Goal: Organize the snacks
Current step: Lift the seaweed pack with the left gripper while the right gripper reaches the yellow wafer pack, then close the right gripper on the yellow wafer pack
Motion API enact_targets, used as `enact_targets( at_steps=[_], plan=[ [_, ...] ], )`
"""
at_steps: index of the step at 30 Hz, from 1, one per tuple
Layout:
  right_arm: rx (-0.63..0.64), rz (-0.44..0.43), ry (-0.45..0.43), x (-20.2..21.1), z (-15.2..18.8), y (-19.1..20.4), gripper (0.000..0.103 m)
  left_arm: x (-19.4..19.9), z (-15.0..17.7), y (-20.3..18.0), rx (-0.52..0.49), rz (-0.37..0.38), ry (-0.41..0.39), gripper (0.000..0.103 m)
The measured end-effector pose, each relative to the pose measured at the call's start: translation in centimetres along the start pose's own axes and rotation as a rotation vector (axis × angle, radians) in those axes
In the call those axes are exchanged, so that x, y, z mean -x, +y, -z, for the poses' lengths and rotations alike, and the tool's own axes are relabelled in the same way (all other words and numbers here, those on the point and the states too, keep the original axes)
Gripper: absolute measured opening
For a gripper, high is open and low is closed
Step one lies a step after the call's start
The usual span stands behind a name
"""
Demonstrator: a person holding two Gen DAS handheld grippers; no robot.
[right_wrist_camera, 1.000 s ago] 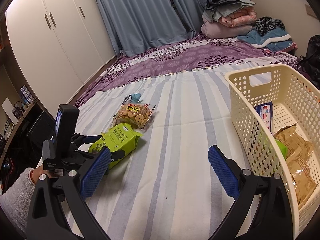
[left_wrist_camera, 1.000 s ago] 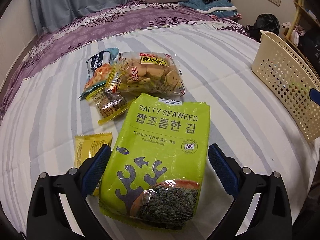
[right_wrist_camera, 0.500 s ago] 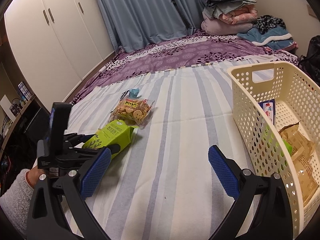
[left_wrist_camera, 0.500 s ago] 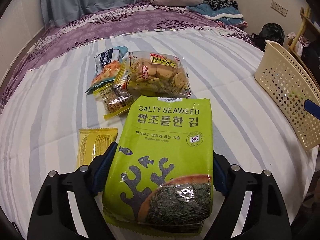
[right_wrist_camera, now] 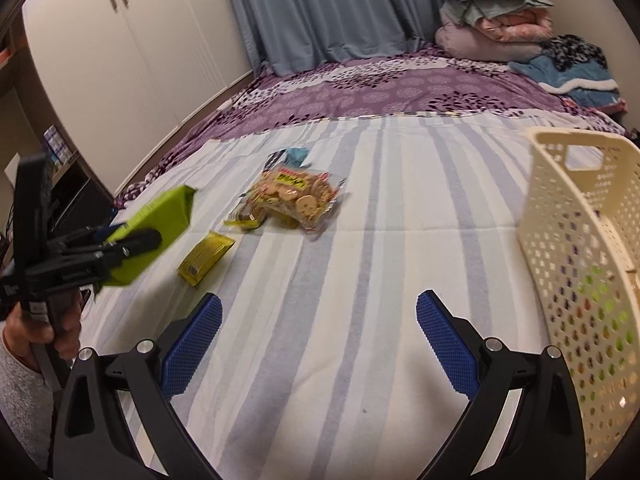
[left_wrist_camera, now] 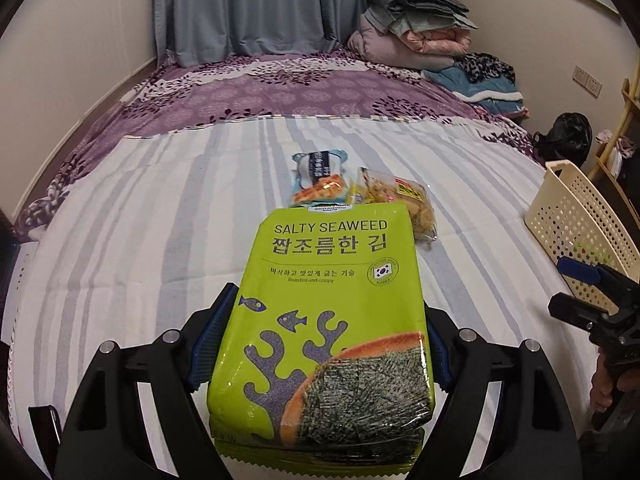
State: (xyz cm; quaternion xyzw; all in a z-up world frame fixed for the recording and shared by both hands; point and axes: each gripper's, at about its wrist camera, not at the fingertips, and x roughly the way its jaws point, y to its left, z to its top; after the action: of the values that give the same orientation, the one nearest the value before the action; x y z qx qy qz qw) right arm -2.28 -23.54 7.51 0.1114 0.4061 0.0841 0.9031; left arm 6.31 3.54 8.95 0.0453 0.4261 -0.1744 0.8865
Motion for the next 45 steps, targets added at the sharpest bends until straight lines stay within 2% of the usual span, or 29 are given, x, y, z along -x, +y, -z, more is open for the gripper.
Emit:
enact_targets(
  at_steps=[4, 10, 14, 21, 27, 34, 40, 43, 45],
  plan=[
    [0.052, -0.036, 0.044, -2.1, -0.3, 2.1, 0.097, 1.2, 0.1, 2.2, 0.027, -0.062, -0.03, 0.082],
    [0.153, -0.103, 0.119, -5.9, -0.6, 5.9, 0.097, 1.8, 1.0, 4.5, 0.082, -0.087, -0.034, 0.082],
    [0.136, -0.186, 0.211, -9.0, -0.6, 8.0, 0.097, 2.0, 1.6, 5.4, 0.104, -0.09, -0.035, 0.082],
    [0.119, -0.244, 0.277, -13.4, -1.3, 11.3, 0.097, 3.0, 2.6, 7.4, 0.151, -0.107, -0.05, 0.082],
    [0.127, -0.258, 0.278, -15.9, -2.1, 13.6, 0.098, 3.8, 3.3, 9.0, 0.192, -0.127, -0.06, 0.082],
    [0.195, -0.214, 0.252, -17.6, -2.9, 15.5, 0.096, 4.3, 3.9, 10.1, 0.214, -0.135, -0.066, 0.082],
    [0.325, -0.125, 0.227, -18.2, -3.2, 17.0, 0.073, 4.2, 4.2, 10.2, 0.221, -0.134, -0.065, 0.082],
    [0.375, -0.07, 0.214, -18.1, -3.0, 17.2, 0.058, 4.0, 4.3, 10.3, 0.228, -0.133, -0.063, 0.082],
    [0.399, -0.048, 0.204, -17.9, -2.8, 17.1, 0.052, 3.9, 4.3, 10.3, 0.227, -0.131, -0.063, 0.082]
  ],
)
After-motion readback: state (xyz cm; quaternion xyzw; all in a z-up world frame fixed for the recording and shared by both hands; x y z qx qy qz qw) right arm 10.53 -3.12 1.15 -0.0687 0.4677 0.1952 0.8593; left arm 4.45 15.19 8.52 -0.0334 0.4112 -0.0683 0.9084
